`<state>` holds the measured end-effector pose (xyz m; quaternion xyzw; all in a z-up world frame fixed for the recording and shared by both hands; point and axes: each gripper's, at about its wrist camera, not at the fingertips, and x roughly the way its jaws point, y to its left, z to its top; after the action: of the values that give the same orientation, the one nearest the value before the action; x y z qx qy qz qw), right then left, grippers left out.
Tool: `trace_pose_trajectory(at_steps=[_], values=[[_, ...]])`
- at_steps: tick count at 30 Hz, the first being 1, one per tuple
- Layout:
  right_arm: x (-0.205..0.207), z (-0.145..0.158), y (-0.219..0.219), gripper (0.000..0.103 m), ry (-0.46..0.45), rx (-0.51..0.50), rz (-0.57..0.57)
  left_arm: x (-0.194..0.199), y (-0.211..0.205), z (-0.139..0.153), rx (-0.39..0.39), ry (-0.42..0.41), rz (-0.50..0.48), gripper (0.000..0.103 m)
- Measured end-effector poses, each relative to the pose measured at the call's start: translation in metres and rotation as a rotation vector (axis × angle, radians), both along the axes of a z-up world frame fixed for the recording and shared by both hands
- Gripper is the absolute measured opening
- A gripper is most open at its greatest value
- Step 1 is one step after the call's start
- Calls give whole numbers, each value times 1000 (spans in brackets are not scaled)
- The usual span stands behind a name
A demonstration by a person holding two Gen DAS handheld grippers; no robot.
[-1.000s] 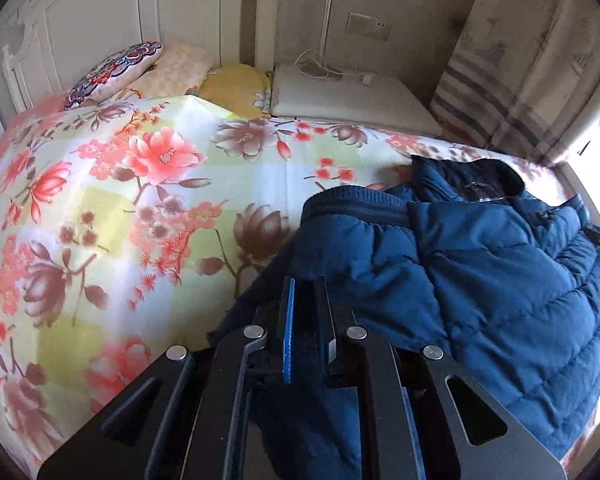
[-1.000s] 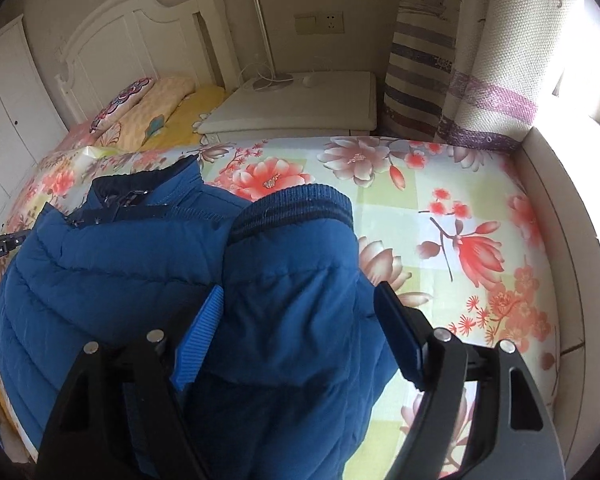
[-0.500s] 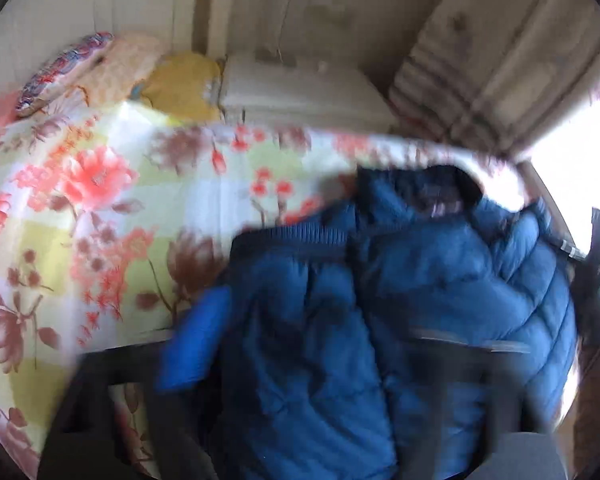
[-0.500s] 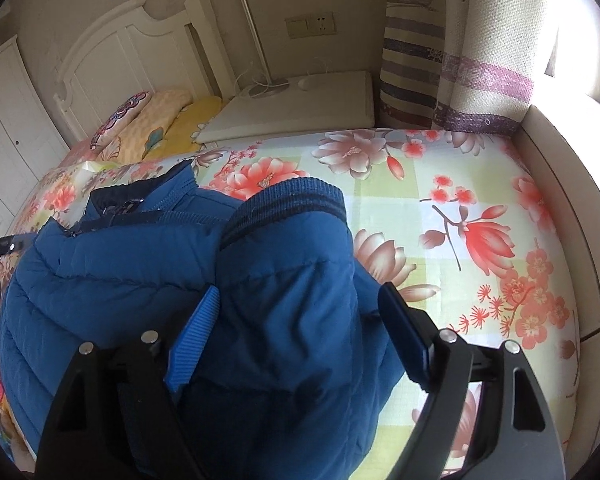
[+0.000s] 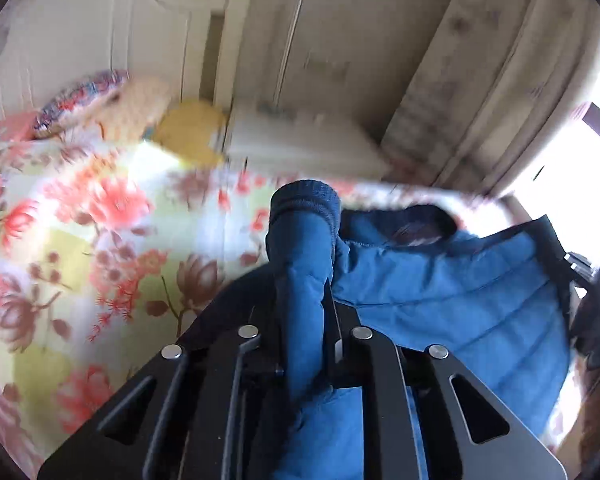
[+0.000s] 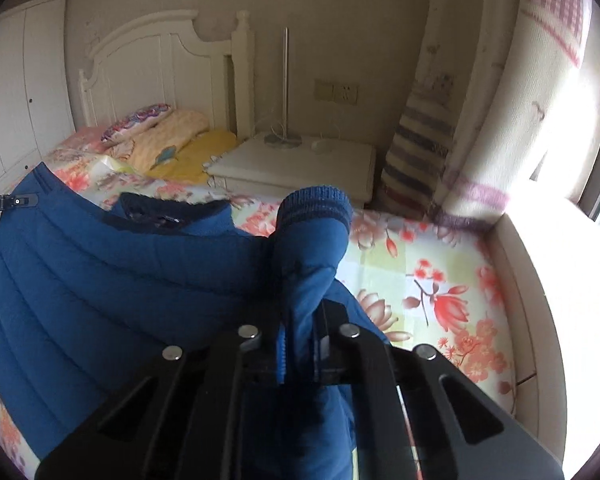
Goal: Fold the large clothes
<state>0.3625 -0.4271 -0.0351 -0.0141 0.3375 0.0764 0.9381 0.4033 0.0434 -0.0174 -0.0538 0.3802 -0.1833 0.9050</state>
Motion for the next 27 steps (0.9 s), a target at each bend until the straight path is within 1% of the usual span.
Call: trace_pose_trajectory(at_steps=[2, 3, 4, 6, 8, 10, 11, 12, 13, 14, 15, 16, 17, 18, 19, 20, 21, 22, 23, 24, 26, 27], values=[[-10, 26, 0, 7, -49, 20, -5, -11, 5, 18, -17, -37, -2, 14], [-10, 34, -2, 7, -60, 32, -9, -12, 6, 25, -18, -45, -3, 14], [-7, 42, -4, 7, -64, 49, -15, -8, 10, 33, -14, -38, 0, 14], [10, 51, -10, 7, -62, 75, -42, 6, 12, 39, -12, -19, 21, 14], [38, 43, -12, 7, -14, 95, -65, 33, 11, 30, -10, 35, 50, 15], [68, 19, -11, 8, 63, 93, -88, 62, 11, 3, -37, 125, 79, 15], [87, -6, -9, 11, 148, 82, -102, 68, 8, -12, -28, 166, 87, 15], [99, -31, -8, 16, 224, 67, -123, 82, 6, -39, 3, 229, 105, 18], [107, -56, -8, 38, 286, 50, -148, 86, 6, -57, 3, 261, 111, 27], [108, -68, -11, 48, 301, 78, -156, 89, 7, -75, -9, 286, 119, 47], [105, -70, -20, 49, 287, 144, -169, 86, 12, -83, -50, 265, 129, 51], [100, -68, -30, 59, 278, 204, -188, 82, 21, -84, -87, 254, 154, 52], [95, -65, -38, 72, 272, 243, -193, 79, 29, -84, -119, 250, 169, 53], [88, -60, -46, 73, 261, 280, -184, 70, 40, -78, -150, 218, 182, 54], [78, -54, -52, 73, 245, 305, -172, 62, 47, -72, -147, 192, 190, 54], [63, -44, -60, 76, 221, 322, -155, 52, 53, -65, -134, 165, 199, 55], [50, -37, -65, 80, 205, 333, -138, 33, 63, -55, -118, 129, 199, 61], [36, -31, -70, 86, 193, 348, -114, 17, 70, -49, -105, 104, 188, 66], [18, -27, -78, 88, 187, 367, -86, 4, 73, -44, -93, 87, 180, 76], [2, -26, -82, 88, 191, 375, -65, -18, 79, -40, -76, 67, 167, 82], [-32, -30, -87, 88, 213, 358, -43, -49, 82, -38, -70, 71, 127, 85], [-47, -33, -86, 88, 227, 349, -36, -64, 81, -39, -79, 79, 103, 88]])
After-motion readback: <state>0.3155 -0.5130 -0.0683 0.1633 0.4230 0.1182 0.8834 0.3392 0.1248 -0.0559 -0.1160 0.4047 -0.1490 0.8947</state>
